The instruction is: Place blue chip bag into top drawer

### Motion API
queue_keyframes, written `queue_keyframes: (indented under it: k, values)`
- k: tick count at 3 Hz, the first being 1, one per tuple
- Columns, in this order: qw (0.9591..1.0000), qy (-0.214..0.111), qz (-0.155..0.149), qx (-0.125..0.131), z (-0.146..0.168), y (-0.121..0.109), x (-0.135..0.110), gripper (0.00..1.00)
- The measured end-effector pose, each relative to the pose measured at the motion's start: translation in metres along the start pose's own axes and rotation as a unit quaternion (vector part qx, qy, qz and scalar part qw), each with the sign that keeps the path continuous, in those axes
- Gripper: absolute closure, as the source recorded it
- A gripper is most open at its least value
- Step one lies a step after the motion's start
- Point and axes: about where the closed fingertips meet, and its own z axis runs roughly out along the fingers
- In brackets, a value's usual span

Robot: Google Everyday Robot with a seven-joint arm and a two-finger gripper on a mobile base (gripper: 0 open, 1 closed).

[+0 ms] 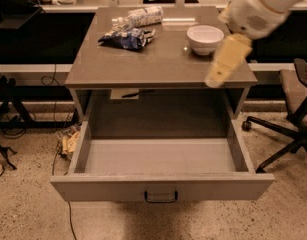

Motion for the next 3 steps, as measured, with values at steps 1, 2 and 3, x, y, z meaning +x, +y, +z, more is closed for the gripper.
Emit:
queue_keyframes:
  k: [1,2,3]
  values:
    - [0.9985,-0.048,0.026,0.012,0.045,-0.047,-0.065,0.00]
    - [0.9898,-0.085,0.114,0.009,0.075,-0.075,-0.119,0.00]
    - [0.9884,-0.083,0.127,0.007,0.075,-0.074,-0.116,0.00]
